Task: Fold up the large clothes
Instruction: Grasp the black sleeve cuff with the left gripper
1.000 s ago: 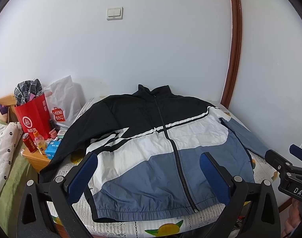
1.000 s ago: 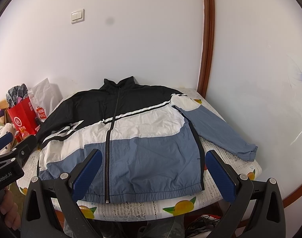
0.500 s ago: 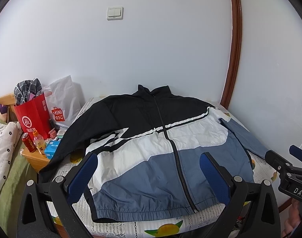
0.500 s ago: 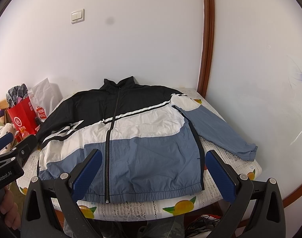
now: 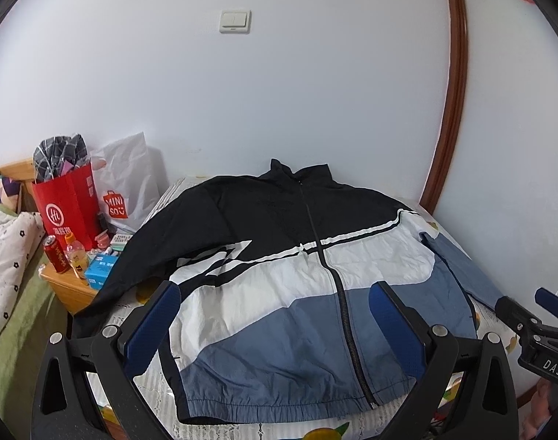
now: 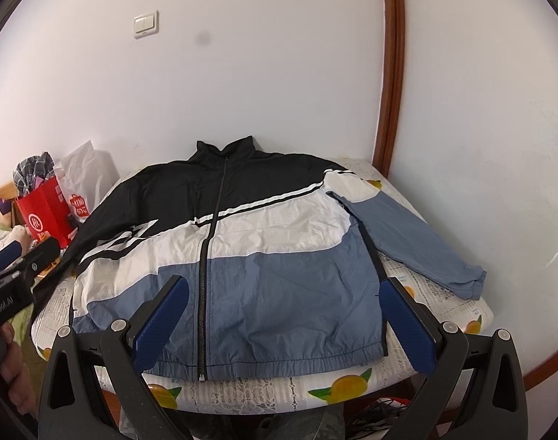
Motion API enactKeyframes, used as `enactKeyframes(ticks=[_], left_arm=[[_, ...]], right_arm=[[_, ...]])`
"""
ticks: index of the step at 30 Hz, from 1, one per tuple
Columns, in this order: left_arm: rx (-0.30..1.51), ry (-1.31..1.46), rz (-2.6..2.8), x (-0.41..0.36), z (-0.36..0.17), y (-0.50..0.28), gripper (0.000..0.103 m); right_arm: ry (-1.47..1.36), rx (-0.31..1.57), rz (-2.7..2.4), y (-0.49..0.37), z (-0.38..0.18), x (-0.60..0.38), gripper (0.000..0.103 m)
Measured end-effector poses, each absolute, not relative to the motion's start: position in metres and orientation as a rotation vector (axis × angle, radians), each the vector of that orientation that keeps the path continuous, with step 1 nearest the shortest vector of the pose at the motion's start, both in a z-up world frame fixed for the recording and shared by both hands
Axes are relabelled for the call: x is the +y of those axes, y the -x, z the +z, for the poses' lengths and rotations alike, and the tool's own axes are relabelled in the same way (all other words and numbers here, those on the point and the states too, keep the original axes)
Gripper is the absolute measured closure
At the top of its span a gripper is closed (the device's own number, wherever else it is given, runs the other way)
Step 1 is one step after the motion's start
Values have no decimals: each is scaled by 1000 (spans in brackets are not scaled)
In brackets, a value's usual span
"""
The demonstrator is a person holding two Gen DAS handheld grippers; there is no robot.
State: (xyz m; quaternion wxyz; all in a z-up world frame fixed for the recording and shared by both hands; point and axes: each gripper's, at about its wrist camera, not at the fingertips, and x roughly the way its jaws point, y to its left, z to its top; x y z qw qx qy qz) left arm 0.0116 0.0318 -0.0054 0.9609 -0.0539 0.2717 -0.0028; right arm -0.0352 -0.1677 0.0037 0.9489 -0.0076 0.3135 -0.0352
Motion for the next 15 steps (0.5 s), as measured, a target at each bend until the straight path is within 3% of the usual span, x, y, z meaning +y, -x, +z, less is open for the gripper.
enactKeyframes(ticks=[15], left_arm=[[702,152,173,135,-59,-61,0]], right_arm=[[17,702,-43,-36,-31,-161,2]])
